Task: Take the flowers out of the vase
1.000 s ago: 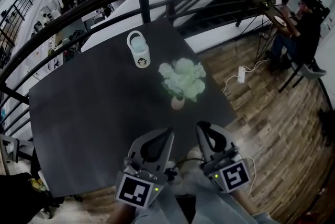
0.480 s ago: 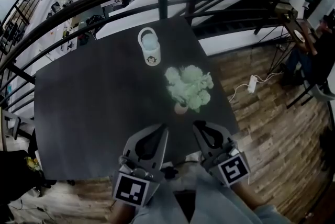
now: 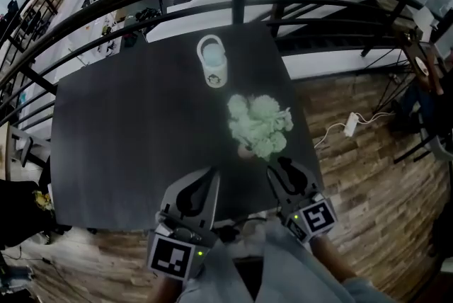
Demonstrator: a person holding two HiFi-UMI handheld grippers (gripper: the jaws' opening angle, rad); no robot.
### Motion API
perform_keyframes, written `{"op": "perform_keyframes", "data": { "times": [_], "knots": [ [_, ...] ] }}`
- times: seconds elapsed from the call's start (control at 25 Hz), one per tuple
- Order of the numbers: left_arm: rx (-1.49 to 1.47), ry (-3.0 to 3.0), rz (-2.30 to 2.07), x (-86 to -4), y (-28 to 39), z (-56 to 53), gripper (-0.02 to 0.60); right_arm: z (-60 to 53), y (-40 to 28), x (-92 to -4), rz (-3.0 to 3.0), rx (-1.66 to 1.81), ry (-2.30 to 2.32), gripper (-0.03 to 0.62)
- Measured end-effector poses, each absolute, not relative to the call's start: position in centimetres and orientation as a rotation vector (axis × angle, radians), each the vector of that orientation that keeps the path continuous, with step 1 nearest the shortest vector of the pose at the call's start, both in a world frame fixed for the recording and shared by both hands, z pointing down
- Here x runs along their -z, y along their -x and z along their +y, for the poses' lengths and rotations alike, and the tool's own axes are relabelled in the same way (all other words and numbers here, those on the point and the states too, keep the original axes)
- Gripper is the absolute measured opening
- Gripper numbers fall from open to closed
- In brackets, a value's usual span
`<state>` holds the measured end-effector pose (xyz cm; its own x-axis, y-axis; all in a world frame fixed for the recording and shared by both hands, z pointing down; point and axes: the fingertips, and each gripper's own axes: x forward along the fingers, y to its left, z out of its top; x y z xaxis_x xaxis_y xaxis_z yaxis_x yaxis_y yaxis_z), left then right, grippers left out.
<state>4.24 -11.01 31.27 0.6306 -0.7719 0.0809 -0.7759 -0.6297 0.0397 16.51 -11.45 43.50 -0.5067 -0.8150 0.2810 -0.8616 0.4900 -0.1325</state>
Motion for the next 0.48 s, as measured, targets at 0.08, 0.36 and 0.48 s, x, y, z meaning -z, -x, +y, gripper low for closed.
{"op": "perform_keyframes", "data": {
  "times": [0.08,0.36,0.48],
  "knots": [
    [-0.080,-2.768,-1.341,-31.1,-4.4,-11.3,-0.003,-11.7,-16.9,-44.9,-2.500,-0.422,-1.409,0.166],
    [-0.095,-2.744,-1.382,-31.3,-4.9,-11.3,-0.003,-13.6,-16.4,-46.6,-2.579,-0.386,-1.364,0.276],
    [-0.105,-2.732,-1.393,-31.5,-4.9,-11.1,-0.003,-14.3,-16.3,-47.3,-2.584,-0.407,-1.362,0.301]
  ]
}}
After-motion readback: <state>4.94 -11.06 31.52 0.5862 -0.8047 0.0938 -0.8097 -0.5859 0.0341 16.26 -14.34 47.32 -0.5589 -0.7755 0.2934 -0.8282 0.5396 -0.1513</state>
